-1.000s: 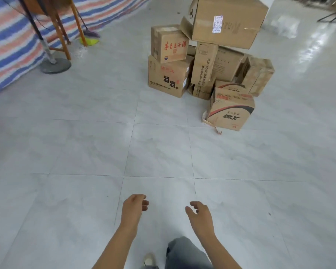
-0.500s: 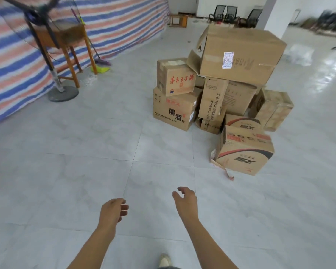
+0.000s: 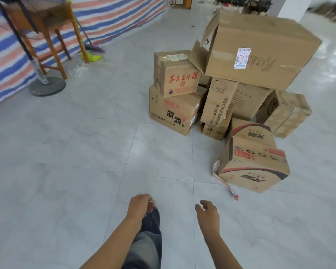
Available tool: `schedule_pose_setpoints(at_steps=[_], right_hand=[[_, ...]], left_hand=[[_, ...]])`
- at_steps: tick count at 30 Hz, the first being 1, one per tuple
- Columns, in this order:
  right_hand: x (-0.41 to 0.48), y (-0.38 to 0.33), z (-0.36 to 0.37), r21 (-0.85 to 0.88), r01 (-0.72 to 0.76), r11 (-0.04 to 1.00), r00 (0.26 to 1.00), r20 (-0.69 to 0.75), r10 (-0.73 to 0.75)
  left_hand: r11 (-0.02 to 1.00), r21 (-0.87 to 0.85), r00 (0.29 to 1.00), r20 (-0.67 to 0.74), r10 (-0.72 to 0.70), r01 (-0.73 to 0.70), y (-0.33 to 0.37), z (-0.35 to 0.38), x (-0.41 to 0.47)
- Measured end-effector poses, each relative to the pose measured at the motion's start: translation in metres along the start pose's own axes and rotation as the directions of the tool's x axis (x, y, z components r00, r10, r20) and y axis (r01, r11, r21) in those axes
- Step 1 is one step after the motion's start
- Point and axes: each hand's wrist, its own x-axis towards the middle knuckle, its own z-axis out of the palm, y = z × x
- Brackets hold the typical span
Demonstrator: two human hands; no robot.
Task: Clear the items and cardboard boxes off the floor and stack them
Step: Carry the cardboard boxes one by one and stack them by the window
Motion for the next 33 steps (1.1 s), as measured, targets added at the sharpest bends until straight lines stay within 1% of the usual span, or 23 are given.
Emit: schedule_pose_setpoints(at_steps=[2,4,7,9,11,14,16,18,20,22,25,28,30,33], right_hand=[[0.036,-0.024,0.001,-0.009,-0.013,1.0,0.999,-0.039,0.013],[0.074,-0.056,0.001,-0.007,-0.027,1.0,0.996,-0.083,0.026],[0.127,-0.111,0.001,0.008,-0.001,1.0,0.991,-0.133,0.002],[0.153,-0.139,0.0,0.01,0.032,0.999,0.988,-0.149,-0.031],[0.172,-0.155,-0.001,-0.033,0.022,0.999,0.989,-0.146,-0.026],[0.203,-0.158,0.003,-0.073,-0.076,0.994,0.99,-0.125,0.066],[0.23,-0.165,0.003,-0.091,-0.112,0.99,0.989,-0.11,0.101],[0.266,-0.179,0.0,-0.079,-0.124,0.989,0.987,-0.117,0.115],[0.312,-0.202,-0.009,-0.071,-0.104,0.992,0.989,-0.111,0.096],[0.364,-0.236,-0.019,-0.07,-0.04,0.997,0.994,-0.104,0.032],[0.444,-0.295,-0.04,-0.037,0.097,0.995,0.991,-0.088,-0.1],[0.498,-0.351,-0.062,-0.129,0.226,0.965,0.967,-0.089,-0.239],[0.523,-0.393,-0.076,-0.24,0.347,0.907,0.924,-0.078,-0.374],[0.56,-0.46,-0.089,-0.418,0.524,0.742,0.813,-0.014,-0.582]], left_hand=[[1.0,-0.007,0.999,0.043,0.024,-0.024,0.046,0.019,0.031],[0.996,-0.006,0.993,0.085,0.085,-0.085,0.1,0.036,0.059],[0.982,-0.019,0.972,0.141,0.189,-0.188,0.184,0.062,0.093],[0.974,-0.021,0.96,0.163,0.226,-0.225,0.227,0.079,0.11],[0.982,-0.024,0.962,0.196,0.191,-0.19,0.248,0.096,0.125],[0.995,0.072,0.964,0.264,0.041,-0.062,0.247,0.118,0.151],[0.992,0.123,0.965,0.262,-0.027,-0.006,0.252,0.127,0.172],[0.994,0.109,0.978,0.206,-0.02,-0.003,0.278,0.138,0.198],[0.998,0.058,0.989,0.145,0.029,-0.038,0.315,0.151,0.227],[0.995,0.014,0.991,0.099,0.094,-0.096,0.354,0.169,0.252],[0.991,-0.029,0.99,0.056,0.132,-0.131,0.407,0.206,0.28],[0.99,-0.05,0.99,0.036,0.134,-0.132,0.448,0.236,0.295],[0.986,-0.067,0.988,0.013,0.151,-0.15,0.474,0.247,0.302],[0.972,-0.107,0.978,-0.055,0.203,-0.208,0.517,0.253,0.321]])
